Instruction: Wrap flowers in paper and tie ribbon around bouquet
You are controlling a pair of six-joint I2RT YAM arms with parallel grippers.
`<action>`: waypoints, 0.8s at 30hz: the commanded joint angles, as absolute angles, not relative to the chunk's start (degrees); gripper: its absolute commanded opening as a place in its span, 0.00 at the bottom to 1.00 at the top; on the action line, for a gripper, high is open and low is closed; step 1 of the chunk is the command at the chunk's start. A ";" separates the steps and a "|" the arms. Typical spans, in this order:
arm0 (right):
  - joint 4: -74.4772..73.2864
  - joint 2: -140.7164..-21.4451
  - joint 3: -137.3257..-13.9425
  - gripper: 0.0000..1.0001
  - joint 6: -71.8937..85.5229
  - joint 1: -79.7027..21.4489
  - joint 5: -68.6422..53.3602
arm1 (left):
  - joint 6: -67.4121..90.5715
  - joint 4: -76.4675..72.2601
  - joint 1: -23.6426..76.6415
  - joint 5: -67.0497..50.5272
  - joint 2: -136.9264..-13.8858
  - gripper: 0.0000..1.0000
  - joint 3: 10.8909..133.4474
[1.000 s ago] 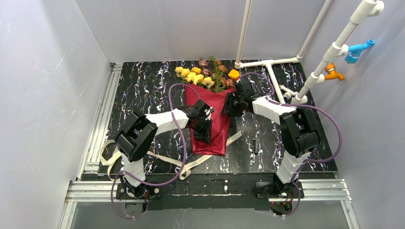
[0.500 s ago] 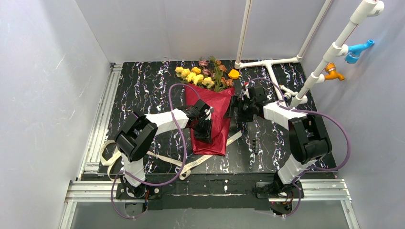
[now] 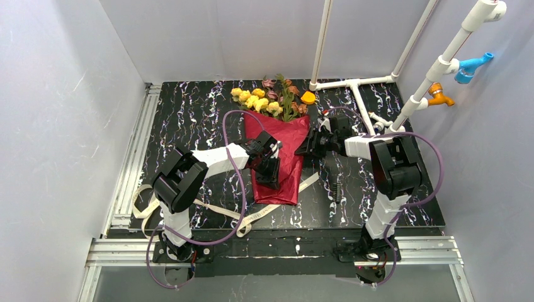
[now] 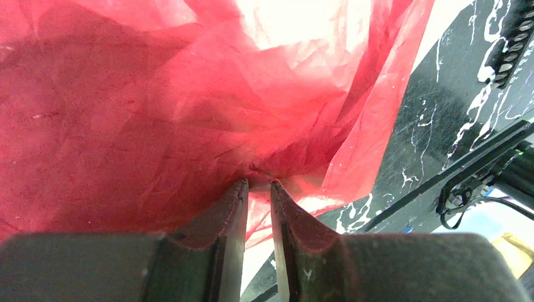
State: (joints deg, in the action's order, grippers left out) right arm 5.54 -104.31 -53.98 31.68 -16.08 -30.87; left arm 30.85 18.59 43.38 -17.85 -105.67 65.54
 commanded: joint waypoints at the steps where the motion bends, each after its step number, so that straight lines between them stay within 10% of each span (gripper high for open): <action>1: 10.14 -108.20 -54.76 0.44 33.18 -14.99 -34.03 | 29.29 22.42 43.86 -18.28 -105.94 0.19 68.07; 7: 8.67 -110.52 -55.83 0.28 32.16 -14.95 -35.49 | 26.57 30.11 43.88 -11.69 -101.15 0.29 73.15; 17: 2.18 -111.17 -57.79 0.25 26.78 -15.03 -33.44 | 17.48 44.93 38.65 8.30 -112.21 0.76 106.86; 24: 0.09 -109.35 -56.27 0.25 24.52 -15.62 -30.17 | 18.69 45.03 30.21 12.57 -131.47 0.79 133.30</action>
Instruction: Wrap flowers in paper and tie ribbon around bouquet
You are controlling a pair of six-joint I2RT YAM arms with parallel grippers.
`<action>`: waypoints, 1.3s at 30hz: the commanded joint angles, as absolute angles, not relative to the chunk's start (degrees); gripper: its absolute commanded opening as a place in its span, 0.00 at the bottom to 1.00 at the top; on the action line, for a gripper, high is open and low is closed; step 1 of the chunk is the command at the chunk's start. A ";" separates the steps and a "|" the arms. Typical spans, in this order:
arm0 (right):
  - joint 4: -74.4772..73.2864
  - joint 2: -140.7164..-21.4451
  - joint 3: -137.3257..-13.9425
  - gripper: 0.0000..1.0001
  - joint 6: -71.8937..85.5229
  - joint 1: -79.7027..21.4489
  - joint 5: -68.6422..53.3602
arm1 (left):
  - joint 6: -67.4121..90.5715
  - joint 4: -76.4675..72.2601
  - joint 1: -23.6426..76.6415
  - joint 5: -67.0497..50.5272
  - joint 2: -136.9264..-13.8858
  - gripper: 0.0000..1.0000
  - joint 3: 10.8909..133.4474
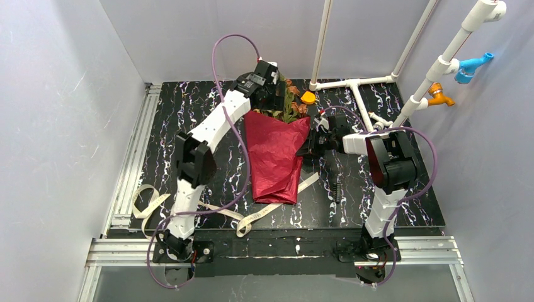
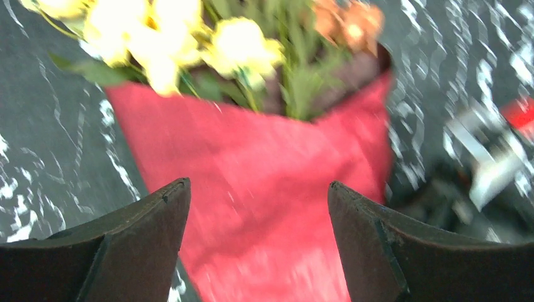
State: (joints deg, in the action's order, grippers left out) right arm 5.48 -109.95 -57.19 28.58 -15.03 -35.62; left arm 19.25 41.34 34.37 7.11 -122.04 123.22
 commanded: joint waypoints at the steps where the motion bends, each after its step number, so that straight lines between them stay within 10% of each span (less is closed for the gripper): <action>1: -1.05 -109.35 -56.07 0.25 24.26 -15.85 -29.87 | 19.12 44.54 29.13 13.46 -134.29 0.79 136.96; 17: -4.83 -110.54 -57.43 0.25 21.71 -18.47 -29.01 | 25.69 18.83 19.00 -0.82 -155.79 0.80 146.93; 22: -5.40 -111.39 -58.39 0.25 21.10 -18.97 -28.07 | 24.32 17.26 19.07 -4.17 -156.77 0.26 146.28; 25: -7.14 -111.62 -59.85 0.25 20.18 -19.07 -26.37 | 22.00 15.80 19.18 -7.99 -154.52 0.11 144.09; 39: -11.72 -108.68 -63.64 0.24 18.05 -19.34 -20.89 | 10.68 17.16 20.76 -10.09 -134.01 0.00 121.17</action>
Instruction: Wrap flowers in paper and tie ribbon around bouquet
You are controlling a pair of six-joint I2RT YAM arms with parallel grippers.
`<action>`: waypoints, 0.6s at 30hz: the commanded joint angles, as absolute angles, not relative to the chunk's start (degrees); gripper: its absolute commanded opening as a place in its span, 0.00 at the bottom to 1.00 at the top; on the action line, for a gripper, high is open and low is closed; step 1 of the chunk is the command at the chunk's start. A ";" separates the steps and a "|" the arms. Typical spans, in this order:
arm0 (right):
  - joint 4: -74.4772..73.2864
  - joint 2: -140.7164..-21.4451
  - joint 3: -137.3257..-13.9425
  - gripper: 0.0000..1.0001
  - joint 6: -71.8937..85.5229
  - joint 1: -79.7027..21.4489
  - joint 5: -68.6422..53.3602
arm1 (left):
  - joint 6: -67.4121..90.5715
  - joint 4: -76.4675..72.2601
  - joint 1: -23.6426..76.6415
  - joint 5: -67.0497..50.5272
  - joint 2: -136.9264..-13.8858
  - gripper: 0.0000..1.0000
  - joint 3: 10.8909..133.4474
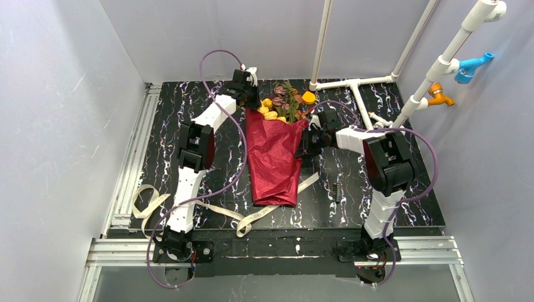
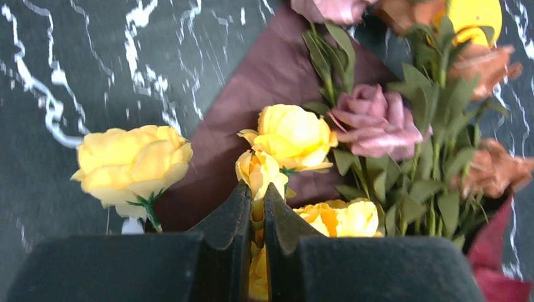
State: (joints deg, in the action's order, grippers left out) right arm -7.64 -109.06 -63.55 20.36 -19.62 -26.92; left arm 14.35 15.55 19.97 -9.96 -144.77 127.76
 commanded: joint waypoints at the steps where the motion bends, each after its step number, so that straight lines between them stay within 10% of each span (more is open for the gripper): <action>1: -11.69 -108.74 -63.63 0.24 18.17 -19.39 -21.03 | 10.15 16.65 20.84 -10.13 -132.73 0.00 119.30; 3: -11.69 -108.84 -63.68 0.24 18.28 -19.42 -21.09 | 9.26 16.98 20.92 -9.69 -131.79 0.01 118.17; 11: -11.22 -108.42 -64.03 0.19 19.95 -19.50 -22.09 | 8.25 26.49 20.85 -5.62 -135.26 0.79 128.95; 18: -10.80 -108.56 -64.86 0.08 21.24 -19.60 -23.14 | 7.43 29.90 20.61 -0.87 -127.75 0.98 126.43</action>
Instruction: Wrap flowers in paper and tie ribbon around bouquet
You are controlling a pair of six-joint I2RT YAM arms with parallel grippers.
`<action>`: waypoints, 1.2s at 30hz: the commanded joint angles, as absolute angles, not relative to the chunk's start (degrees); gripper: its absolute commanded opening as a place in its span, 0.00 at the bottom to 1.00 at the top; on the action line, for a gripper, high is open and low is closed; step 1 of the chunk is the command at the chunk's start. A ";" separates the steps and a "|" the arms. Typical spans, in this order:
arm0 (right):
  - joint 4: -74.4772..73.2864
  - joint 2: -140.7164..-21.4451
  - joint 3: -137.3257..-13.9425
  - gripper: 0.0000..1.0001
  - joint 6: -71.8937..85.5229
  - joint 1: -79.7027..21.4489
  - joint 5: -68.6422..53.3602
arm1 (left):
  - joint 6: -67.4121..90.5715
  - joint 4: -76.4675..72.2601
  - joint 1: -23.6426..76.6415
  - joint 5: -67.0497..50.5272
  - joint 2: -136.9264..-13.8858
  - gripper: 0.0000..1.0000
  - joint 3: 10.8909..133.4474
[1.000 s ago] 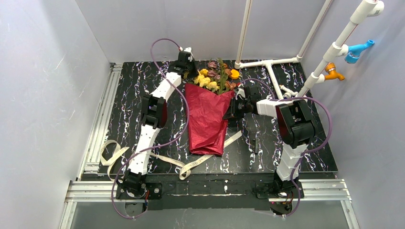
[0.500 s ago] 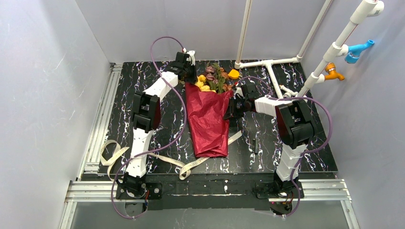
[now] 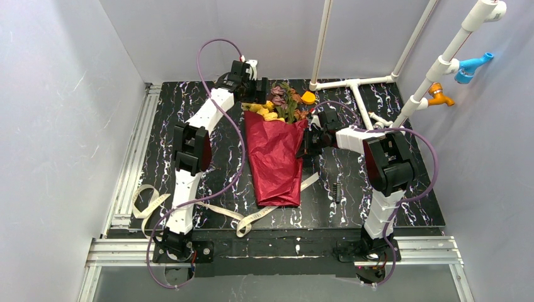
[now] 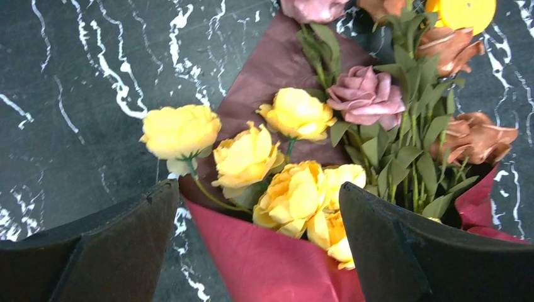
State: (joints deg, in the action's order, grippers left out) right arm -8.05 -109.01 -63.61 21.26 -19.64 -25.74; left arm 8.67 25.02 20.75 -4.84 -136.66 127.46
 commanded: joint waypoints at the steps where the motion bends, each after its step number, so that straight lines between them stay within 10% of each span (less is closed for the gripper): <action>1: -10.80 -108.69 -65.13 0.05 21.49 -19.58 -23.35 | 7.84 30.82 20.55 0.87 -125.96 0.98 124.99; 12: -13.39 -107.31 -69.01 0.01 22.41 -22.13 -24.36 | 15.56 28.93 20.42 -12.11 -100.45 0.98 89.64; 23: -11.64 -107.09 -67.41 0.02 23.38 -22.76 -26.17 | 20.46 19.21 20.06 -22.71 -101.44 0.98 71.53; 28: -6.75 -106.17 -63.59 0.57 24.90 -21.02 -28.29 | 20.68 14.84 19.36 -26.60 -106.04 0.98 70.78; 36: 9.91 -109.47 -58.86 0.87 32.06 -14.87 -39.15 | 19.02 13.96 19.25 -28.44 -108.56 0.98 72.28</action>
